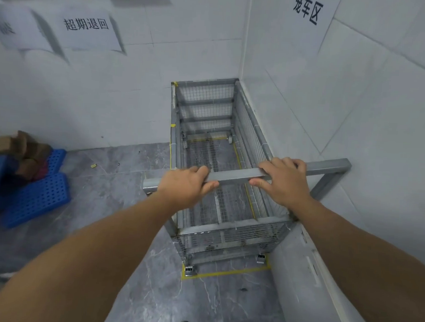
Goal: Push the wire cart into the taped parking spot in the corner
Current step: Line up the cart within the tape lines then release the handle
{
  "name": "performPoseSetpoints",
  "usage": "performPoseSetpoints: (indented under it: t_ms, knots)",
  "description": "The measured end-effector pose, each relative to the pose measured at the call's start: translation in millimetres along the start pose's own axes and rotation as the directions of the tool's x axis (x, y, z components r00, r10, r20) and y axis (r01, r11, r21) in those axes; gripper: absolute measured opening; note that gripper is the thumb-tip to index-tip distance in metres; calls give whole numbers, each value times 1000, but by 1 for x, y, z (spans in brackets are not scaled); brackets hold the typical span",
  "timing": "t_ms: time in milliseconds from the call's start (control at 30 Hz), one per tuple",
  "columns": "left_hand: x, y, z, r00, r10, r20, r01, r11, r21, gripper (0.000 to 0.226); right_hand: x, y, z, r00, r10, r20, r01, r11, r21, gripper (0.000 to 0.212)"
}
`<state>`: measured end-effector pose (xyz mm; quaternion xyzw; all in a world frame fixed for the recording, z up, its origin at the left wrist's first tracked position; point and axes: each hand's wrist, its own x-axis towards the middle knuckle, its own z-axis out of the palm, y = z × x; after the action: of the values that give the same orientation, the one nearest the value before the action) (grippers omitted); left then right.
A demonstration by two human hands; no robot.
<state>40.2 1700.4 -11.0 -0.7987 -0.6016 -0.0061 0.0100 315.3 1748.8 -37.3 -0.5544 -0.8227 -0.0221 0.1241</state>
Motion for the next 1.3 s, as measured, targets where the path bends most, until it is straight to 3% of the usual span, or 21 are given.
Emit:
performPoseSetpoints:
  t_ms: [167, 300, 433, 600, 733, 933, 1067, 1300]
  knots:
    - [-1, 1, 0, 999, -10, 40, 11, 999, -43, 41, -2, 1, -8, 995, -45, 88, 42, 998, 40, 57]
    - [-7, 10, 2, 996, -88, -15, 88, 996, -3, 43, -3, 10, -13, 991, -26, 135, 37, 996, -80, 62]
    - [-8, 10, 5, 992, -98, -78, 101, 994, 42, 46, -8, 16, -2, 997, -65, -36, 61, 991, -123, 65]
    - [0, -3, 20, 983, 1, -182, 29, 986, 162, 52, 0, 28, 13, 958, -184, -218, 151, 975, -160, 59]
    - [3, -2, 19, 986, -15, -169, 41, 987, 156, 60, 4, 26, 5, 981, -155, -115, 137, 979, -150, 62]
    - [-7, 20, 2, 977, -213, 13, 210, 972, 109, 56, 1, 8, -23, 976, 21, 219, 4, 993, -116, 64]
    - [-23, 33, -2, 969, -242, -51, 242, 970, -1, 52, -11, 1, -29, 982, 24, 185, -11, 998, -70, 58]
    - [-55, 26, -39, 944, -309, -114, 302, 950, -76, 66, -27, -19, -47, 994, -28, 107, 22, 998, 55, 54]
